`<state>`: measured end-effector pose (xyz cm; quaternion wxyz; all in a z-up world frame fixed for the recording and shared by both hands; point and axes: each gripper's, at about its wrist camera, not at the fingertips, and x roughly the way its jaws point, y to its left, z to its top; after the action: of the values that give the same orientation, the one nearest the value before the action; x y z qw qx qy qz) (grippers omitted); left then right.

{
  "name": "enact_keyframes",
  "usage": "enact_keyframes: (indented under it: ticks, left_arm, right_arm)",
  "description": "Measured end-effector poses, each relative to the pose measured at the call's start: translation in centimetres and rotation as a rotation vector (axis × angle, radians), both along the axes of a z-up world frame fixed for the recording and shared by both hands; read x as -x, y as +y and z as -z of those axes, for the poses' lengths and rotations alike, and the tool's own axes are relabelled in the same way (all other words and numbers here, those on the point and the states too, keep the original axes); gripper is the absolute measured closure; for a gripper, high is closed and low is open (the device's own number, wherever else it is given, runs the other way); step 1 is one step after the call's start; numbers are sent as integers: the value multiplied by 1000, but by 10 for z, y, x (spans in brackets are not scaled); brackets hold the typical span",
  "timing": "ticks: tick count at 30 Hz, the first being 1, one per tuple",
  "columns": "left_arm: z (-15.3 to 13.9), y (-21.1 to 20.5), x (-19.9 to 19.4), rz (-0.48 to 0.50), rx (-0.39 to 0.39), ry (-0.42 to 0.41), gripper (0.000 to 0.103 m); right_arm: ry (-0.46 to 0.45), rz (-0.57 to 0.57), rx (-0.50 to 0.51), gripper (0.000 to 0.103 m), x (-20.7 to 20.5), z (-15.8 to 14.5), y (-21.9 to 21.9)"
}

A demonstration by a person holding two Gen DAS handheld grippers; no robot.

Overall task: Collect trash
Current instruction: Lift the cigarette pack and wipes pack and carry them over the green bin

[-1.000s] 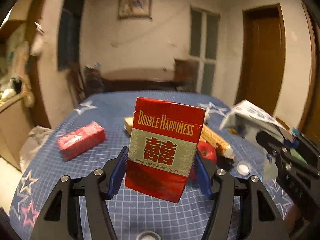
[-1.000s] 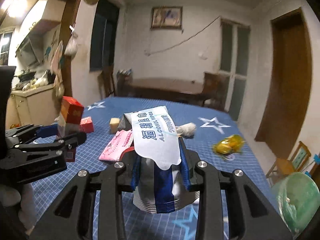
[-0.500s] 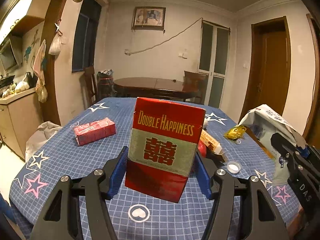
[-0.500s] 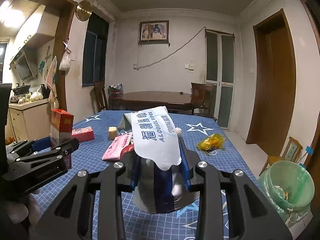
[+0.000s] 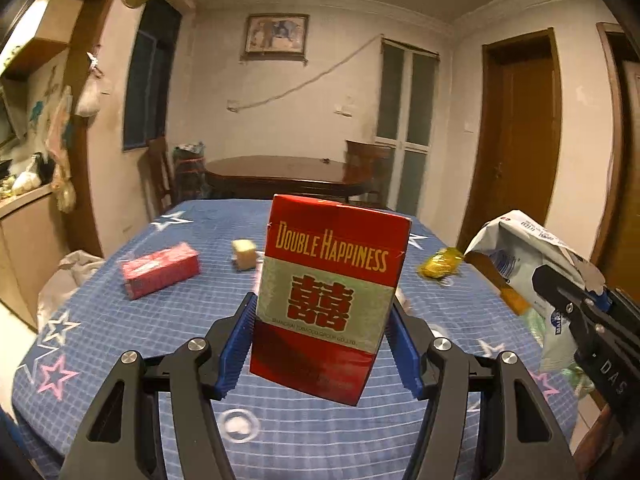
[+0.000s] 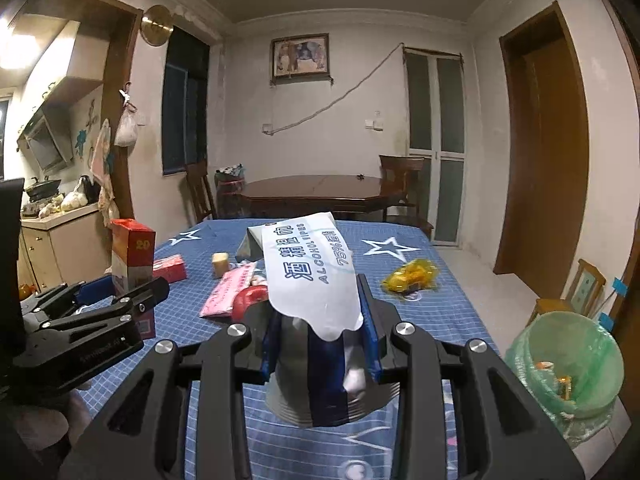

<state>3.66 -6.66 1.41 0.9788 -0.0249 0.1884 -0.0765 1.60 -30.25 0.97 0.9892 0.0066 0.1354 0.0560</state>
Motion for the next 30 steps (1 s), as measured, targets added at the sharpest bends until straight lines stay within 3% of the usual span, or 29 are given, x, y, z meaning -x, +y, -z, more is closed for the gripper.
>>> enact_keyframes:
  ticks: [11,19,24,30]
  left_arm:
    - [-19,-106,-23,201,-7,21,40]
    - [-27,-215,-44,384,-12,65,40]
    - [-26,-280,-62,496,-28,129,40]
    - [-1,-356,-79,611,-60,235,40]
  right_arm:
    - [56,152,17,71,3,-20,-86]
    - [129,292,11,71,2,-32,-169]
    - [208,371,3,71,-3,-25,-222]
    - [293,419,-35,71,-8,-3,-267]
